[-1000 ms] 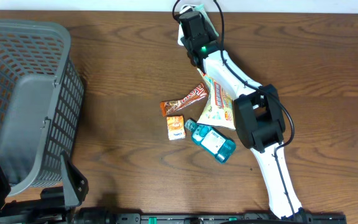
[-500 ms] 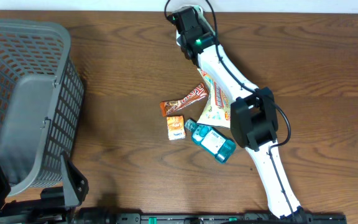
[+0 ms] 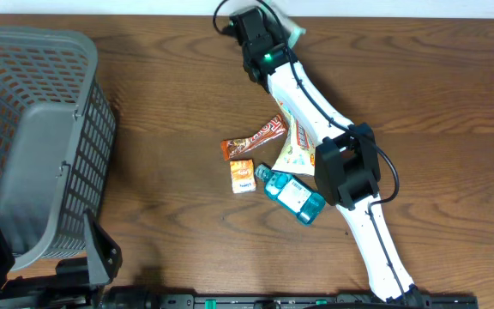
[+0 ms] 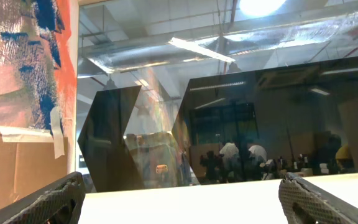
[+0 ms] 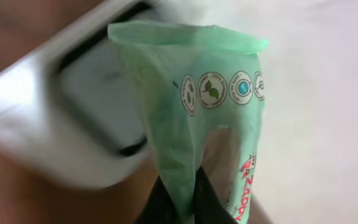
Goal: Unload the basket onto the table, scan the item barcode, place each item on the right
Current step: 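Hold the wipes pack in front of the scanner window, then carry the wipes pack away to the right edge of the table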
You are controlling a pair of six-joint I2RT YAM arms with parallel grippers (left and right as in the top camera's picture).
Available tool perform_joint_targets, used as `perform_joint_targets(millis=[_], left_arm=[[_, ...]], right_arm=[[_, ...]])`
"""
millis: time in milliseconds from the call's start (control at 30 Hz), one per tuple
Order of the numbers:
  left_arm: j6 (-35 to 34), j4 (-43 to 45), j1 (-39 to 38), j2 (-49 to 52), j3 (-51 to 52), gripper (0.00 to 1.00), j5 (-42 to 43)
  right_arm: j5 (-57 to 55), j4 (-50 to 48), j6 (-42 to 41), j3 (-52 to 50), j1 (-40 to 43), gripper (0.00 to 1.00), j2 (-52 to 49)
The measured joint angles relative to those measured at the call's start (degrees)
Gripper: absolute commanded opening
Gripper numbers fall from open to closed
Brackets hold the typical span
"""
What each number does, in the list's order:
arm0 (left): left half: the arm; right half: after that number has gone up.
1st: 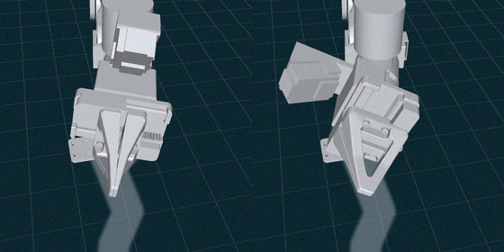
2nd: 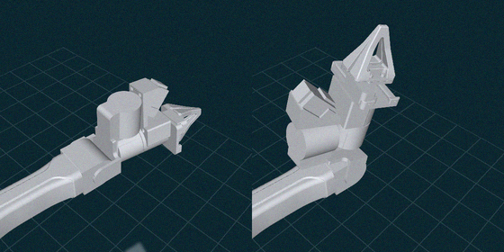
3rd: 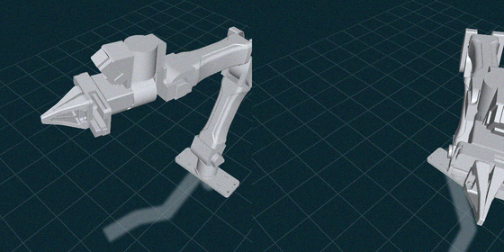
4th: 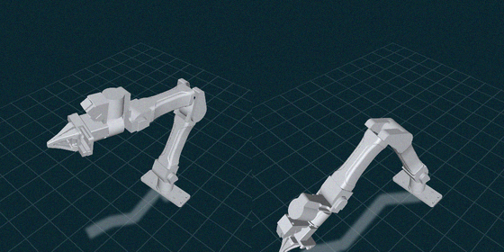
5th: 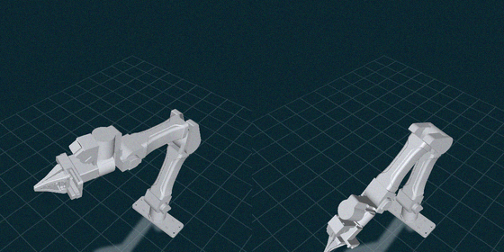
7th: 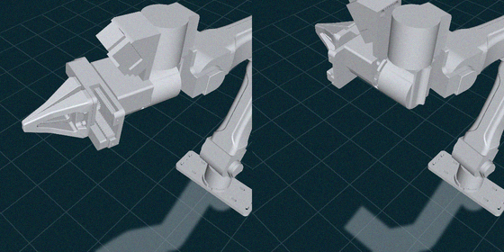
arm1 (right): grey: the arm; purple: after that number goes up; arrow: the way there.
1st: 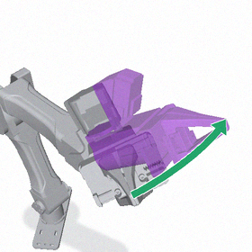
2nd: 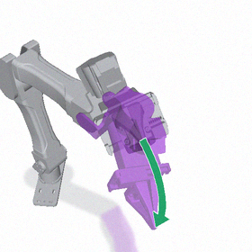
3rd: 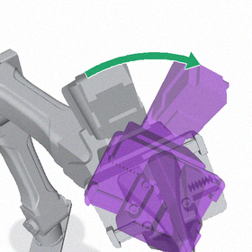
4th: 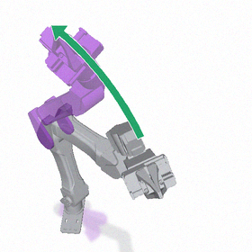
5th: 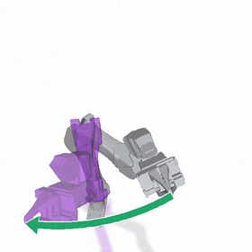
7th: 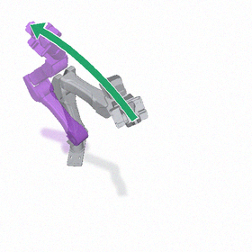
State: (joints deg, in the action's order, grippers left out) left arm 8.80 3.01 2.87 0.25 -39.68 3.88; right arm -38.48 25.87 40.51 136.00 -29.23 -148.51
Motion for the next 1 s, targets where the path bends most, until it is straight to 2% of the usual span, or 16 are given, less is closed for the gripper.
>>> perform_joint_targets(millis=[100,333,1000], left_arm=[[0.0,-0.02,0.02,0.0,0.0,0.99,0.02],[-0.02,-0.02,0.0,0.0,0.0,0.99,0.02],[0.0,-0.02,0.02,0.0,0.0,0.99,0.02]], right_arm=[[-3.8,-4.66,3.3,0.07,0.0,0.01,0.0],[-5.07,-4.26,5.92,-0.07,0.22,0.01,0.0],[-4.24,-5.22,6.08,-5.84,0.39,0.01,-0.11]])
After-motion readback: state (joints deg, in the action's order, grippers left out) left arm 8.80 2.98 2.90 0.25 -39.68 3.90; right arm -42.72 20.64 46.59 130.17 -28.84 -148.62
